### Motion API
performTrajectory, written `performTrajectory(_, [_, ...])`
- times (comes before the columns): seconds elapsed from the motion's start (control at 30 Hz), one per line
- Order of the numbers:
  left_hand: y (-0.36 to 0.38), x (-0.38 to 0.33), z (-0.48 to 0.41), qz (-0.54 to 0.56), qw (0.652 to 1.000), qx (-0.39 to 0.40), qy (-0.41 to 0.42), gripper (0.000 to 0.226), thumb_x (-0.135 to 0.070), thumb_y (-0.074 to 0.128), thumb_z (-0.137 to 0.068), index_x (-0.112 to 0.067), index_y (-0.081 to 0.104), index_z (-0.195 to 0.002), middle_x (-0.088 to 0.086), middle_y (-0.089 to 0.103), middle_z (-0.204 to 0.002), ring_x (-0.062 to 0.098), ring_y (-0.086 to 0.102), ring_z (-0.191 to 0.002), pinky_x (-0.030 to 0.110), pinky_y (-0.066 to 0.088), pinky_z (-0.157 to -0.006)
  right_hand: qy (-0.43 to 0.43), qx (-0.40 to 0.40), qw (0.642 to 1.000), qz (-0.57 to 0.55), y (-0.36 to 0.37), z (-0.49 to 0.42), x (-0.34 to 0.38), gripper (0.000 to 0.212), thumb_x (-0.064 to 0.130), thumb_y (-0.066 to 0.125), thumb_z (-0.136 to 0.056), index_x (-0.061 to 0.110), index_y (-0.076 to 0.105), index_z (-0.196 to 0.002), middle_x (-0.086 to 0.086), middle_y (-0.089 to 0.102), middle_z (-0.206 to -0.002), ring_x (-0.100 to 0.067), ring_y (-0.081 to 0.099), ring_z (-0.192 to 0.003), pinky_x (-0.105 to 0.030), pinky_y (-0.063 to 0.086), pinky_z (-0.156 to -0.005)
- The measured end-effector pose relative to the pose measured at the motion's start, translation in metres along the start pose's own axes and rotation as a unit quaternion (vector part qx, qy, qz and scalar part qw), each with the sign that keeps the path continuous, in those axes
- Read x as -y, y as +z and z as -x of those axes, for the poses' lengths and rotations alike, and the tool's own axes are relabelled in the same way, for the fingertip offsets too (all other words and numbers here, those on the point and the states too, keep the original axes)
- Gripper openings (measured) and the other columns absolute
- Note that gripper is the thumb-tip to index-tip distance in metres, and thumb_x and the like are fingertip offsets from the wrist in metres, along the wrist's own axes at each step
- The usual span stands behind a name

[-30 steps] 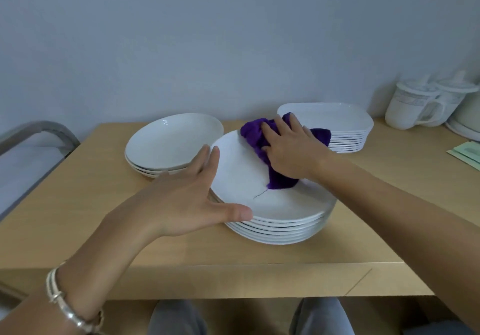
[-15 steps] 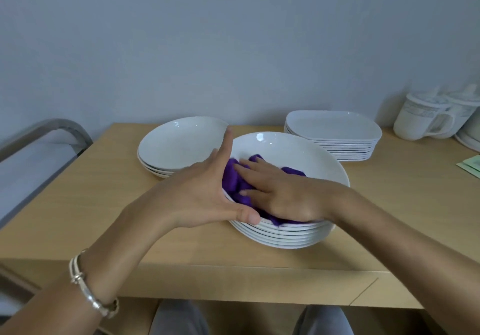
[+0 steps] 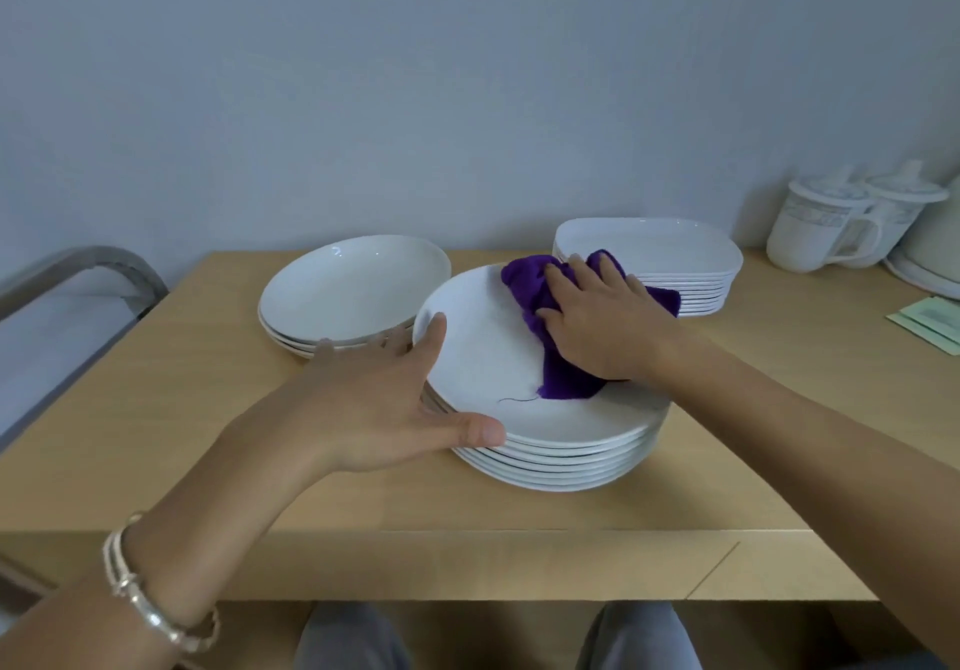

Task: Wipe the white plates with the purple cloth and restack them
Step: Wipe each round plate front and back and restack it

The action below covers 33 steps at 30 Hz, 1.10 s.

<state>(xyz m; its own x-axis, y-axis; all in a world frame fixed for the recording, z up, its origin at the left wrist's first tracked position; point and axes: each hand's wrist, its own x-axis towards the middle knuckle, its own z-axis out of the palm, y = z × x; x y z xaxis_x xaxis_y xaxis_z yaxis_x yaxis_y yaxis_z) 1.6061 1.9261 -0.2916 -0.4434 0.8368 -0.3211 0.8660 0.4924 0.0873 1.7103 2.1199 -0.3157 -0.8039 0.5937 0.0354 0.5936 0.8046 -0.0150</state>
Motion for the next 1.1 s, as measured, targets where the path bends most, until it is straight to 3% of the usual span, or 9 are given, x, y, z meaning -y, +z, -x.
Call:
performTrajectory(0.2, [0.000,-0.002,0.004,0.006,1.000,0.001,-0.018,0.127,-0.091,0.024,-0.053,-0.027,-0.020,-0.154,-0.003,-0.013,-0.165,0.011,-0.007,-0.152,0.039,0.015,-0.122,0.010,0.021,0.999,0.036,-0.009,0.049,-0.010,0.041,0.036,0.032,-0.099,0.012,0.042,-0.130,-0.010,0.044,-0.135,-0.032,0.034,-0.129,-0.045,0.029,-0.107])
performTrajectory(0.37, [0.004,0.000,0.000,0.033,0.999,-0.011,0.009,0.129,-0.093,0.029,-0.056,-0.026,-0.020,-0.154,-0.010,-0.016,-0.164,0.006,-0.006,-0.151,0.034,0.016,-0.122,-0.085,0.110,0.988,-0.069,-0.030,0.079,0.014,0.024,0.035,0.033,-0.098,0.021,0.052,-0.101,0.001,0.053,-0.107,-0.020,0.047,-0.104,-0.032,0.038,-0.089])
performTrajectory(0.47, [0.009,0.004,-0.003,0.054,0.998,-0.009,0.031,0.143,-0.104,0.024,-0.044,-0.023,-0.029,-0.150,-0.008,-0.020,-0.163,0.004,-0.009,-0.150,0.035,0.017,-0.122,-0.166,0.134,0.967,-0.138,-0.021,0.066,0.032,0.029,0.031,0.031,-0.101,0.017,0.050,-0.118,-0.002,0.047,-0.121,-0.019,0.036,-0.117,-0.032,0.027,-0.102])
performTrajectory(0.57, [0.012,0.003,-0.002,0.084,0.996,-0.006,0.023,0.146,-0.100,0.036,-0.047,-0.019,-0.037,-0.145,-0.011,-0.020,-0.162,0.004,-0.010,-0.150,0.040,0.013,-0.123,-0.185,0.082,0.971,-0.124,0.000,0.036,0.045,0.044,0.039,0.025,-0.097,0.014,0.041,-0.130,-0.008,0.042,-0.127,-0.025,0.030,-0.123,-0.040,0.024,-0.110])
performTrajectory(0.67, [0.010,-0.002,-0.001,0.057,0.998,-0.012,0.014,0.139,-0.093,0.034,-0.050,-0.020,-0.036,-0.146,-0.009,-0.019,-0.163,0.006,-0.011,-0.150,0.045,0.010,-0.123,-0.148,0.035,0.984,-0.091,0.016,0.004,0.050,0.064,0.046,0.018,-0.092,0.018,0.019,-0.149,-0.014,0.032,-0.145,-0.034,0.020,-0.136,-0.049,0.018,-0.114])
performTrajectory(0.77, [0.008,-0.004,-0.001,0.010,1.000,-0.009,0.007,0.140,-0.095,0.023,-0.046,-0.017,-0.028,-0.151,-0.007,-0.020,-0.164,0.007,-0.011,-0.151,0.048,0.011,-0.122,-0.067,-0.014,0.996,-0.065,0.018,-0.020,0.037,0.061,0.042,0.026,-0.098,0.018,0.009,-0.152,-0.014,0.016,-0.155,-0.037,0.008,-0.142,-0.051,0.012,-0.116])
performTrajectory(0.87, [0.009,0.000,-0.003,-0.005,1.000,-0.020,0.011,0.141,-0.103,0.021,-0.046,-0.021,-0.016,-0.155,-0.009,-0.011,-0.165,0.007,-0.005,-0.151,0.049,0.018,-0.119,-0.029,-0.092,0.995,0.038,0.010,-0.023,0.001,0.061,0.039,0.036,-0.097,0.021,0.013,-0.151,-0.013,0.014,-0.155,-0.038,0.008,-0.142,-0.049,0.018,-0.113])
performTrajectory(0.93, [0.009,0.002,-0.004,-0.007,0.999,-0.031,0.018,0.140,-0.104,0.018,-0.043,-0.023,-0.005,-0.154,-0.011,-0.002,-0.165,0.007,0.002,-0.151,0.049,0.024,-0.117,0.000,-0.111,0.991,0.073,0.002,-0.015,-0.022,0.063,0.040,0.042,-0.094,0.021,0.017,-0.149,-0.015,0.021,-0.150,-0.039,0.018,-0.137,-0.048,0.028,-0.106])
performTrajectory(1.1, [0.010,0.001,-0.005,-0.007,0.999,-0.032,0.011,0.136,-0.099,0.020,-0.043,-0.021,0.000,-0.153,-0.012,0.001,-0.165,0.008,0.004,-0.151,0.047,0.025,-0.116,0.103,-0.030,0.994,0.014,-0.022,0.021,-0.037,0.044,0.034,0.045,-0.094,0.013,0.039,-0.132,-0.015,0.042,-0.128,-0.038,0.038,-0.116,-0.044,0.040,-0.094])
